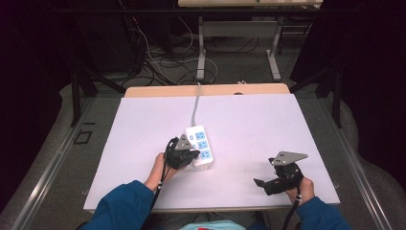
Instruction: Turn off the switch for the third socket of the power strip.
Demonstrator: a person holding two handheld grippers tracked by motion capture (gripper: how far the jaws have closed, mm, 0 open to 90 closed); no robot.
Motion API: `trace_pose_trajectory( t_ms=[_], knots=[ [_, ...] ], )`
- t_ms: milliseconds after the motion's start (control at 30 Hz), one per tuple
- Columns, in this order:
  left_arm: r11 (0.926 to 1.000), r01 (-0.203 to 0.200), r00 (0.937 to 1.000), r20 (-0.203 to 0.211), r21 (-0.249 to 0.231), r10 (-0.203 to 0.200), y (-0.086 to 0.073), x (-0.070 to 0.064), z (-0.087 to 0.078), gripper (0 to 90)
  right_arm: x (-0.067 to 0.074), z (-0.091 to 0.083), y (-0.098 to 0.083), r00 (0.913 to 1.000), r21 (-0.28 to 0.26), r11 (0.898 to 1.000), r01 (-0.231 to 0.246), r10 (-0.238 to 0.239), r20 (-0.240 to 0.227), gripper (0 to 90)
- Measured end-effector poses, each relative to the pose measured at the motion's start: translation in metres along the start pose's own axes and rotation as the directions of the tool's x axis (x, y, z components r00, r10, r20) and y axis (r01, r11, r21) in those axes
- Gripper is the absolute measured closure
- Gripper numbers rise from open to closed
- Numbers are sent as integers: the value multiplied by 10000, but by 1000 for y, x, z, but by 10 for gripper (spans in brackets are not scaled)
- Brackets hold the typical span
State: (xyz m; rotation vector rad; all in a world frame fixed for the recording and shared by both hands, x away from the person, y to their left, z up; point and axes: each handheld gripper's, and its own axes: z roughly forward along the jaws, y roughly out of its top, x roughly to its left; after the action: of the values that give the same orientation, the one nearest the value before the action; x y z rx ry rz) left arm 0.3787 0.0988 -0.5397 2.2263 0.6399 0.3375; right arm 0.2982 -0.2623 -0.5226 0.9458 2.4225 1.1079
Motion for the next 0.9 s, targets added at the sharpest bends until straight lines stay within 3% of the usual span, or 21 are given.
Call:
trace_pose_trajectory(
  t_ms=[900],
  knots=[
    [10000,65,10000,44,-1,-65,-1,0,1,900,0,0,0,10000,6,10000,-32,32,8,46]
  ],
)
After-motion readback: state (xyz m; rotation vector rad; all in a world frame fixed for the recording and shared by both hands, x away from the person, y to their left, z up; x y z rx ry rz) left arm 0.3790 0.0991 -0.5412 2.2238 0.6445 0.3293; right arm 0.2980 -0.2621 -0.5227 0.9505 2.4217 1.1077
